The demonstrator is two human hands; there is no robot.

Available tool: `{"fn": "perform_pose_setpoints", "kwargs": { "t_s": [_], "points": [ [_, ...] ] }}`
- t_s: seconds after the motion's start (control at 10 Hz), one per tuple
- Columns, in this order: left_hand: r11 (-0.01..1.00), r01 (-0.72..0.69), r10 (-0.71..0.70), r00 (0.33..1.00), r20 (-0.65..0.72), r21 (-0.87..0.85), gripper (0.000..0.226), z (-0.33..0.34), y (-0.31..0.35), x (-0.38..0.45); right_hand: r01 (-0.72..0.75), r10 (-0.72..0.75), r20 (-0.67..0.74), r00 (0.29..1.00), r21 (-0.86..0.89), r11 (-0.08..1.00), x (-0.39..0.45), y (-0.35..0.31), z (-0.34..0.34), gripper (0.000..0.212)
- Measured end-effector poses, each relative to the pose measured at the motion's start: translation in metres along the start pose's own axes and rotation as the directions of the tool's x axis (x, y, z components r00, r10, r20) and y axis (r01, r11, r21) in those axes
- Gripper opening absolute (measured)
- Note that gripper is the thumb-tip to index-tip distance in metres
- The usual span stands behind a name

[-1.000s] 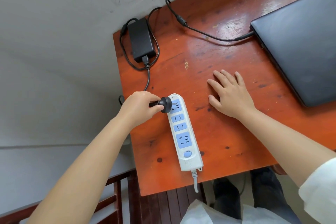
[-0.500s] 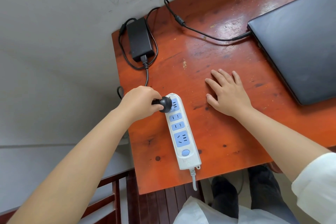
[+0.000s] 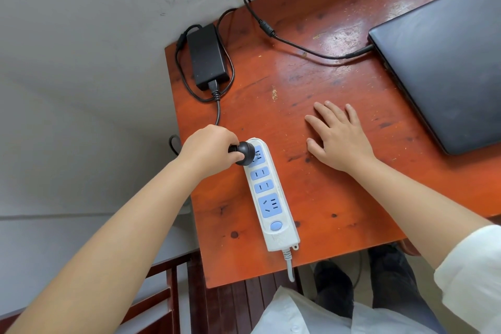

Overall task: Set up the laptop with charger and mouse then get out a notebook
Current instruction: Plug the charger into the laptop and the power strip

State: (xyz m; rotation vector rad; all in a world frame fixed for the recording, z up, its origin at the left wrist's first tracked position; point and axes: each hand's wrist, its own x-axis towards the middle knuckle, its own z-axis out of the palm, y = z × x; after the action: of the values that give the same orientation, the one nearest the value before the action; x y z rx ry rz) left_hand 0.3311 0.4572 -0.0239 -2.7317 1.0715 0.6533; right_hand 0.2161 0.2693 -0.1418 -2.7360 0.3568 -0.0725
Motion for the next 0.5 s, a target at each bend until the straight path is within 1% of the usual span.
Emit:
{"fn": "perform_pose_setpoints", "kwargs": {
  "t_s": [0.1,0.3,0.4,0.5],
  "points": [
    [1.000,0.005,-0.005,1.000,0.013,0.029,0.023,0.000,0.003,0.000,0.005,-0.005,-0.007,1.000,-0.001,1.000,0.001,0.000,0.000,0.048],
    [0.994,0.043,-0.041,0.999,-0.029,0.100,0.020,0.003,0.010,-0.006,0.010,-0.010,0.011,1.000,-0.005,1.000,0.002,-0.002,0.001,0.049],
    [0.990,0.066,-0.067,0.998,0.006,0.122,0.019,0.000,0.019,-0.002,-0.001,0.001,0.009,1.000,-0.012,1.000,-0.001,0.000,0.000,0.049],
    [0.978,0.087,-0.094,0.995,0.026,0.191,0.032,-0.001,0.036,0.006,0.003,-0.003,0.010,1.000,-0.013,1.000,0.001,0.001,0.000,0.049]
  ]
}}
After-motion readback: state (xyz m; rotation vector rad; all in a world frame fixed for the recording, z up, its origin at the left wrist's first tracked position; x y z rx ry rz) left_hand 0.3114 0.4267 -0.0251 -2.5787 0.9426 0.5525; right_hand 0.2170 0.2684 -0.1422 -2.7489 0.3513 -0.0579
